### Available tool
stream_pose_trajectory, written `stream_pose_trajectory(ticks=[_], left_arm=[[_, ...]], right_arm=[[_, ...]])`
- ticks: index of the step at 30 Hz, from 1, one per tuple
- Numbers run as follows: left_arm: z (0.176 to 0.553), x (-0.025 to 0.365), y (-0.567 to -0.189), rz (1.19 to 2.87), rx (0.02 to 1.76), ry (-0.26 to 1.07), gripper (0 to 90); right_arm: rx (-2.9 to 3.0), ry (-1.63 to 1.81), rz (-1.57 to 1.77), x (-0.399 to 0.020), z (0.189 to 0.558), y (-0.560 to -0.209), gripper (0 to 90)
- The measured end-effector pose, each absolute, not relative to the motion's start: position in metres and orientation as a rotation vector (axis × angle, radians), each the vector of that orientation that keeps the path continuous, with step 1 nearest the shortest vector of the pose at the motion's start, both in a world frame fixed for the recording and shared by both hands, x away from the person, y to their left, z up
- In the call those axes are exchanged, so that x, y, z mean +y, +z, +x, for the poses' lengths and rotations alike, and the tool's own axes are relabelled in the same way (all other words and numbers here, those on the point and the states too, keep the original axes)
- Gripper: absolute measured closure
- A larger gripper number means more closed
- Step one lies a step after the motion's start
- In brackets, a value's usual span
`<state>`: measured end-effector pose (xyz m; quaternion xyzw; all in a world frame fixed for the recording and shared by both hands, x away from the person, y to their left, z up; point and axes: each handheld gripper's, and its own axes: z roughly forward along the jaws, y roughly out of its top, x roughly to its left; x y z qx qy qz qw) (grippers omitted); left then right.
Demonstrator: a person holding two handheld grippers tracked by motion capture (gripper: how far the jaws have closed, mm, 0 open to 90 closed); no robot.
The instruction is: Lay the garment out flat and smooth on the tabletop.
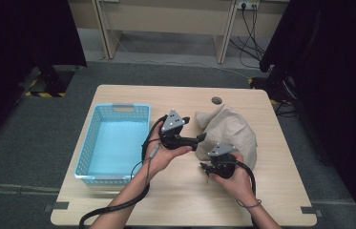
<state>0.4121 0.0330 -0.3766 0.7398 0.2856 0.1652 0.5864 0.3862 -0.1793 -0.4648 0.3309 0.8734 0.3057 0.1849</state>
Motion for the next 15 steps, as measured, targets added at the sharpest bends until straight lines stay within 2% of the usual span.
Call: stream_pose_trajectory(ticks=[7, 15], left_arm=[[0.412, 0.033, -0.377, 1.723, 0.667, 0.385, 17.2], [0.412, 0.033, -0.377, 1.72, 0.668, 0.386, 17.4]], right_arm=[[2.482, 0.903, 1.003, -0.181, 0.387, -0.466, 53.9], [2.405, 0.93, 0.974, -0.177, 0.386, -0.452, 49.6]])
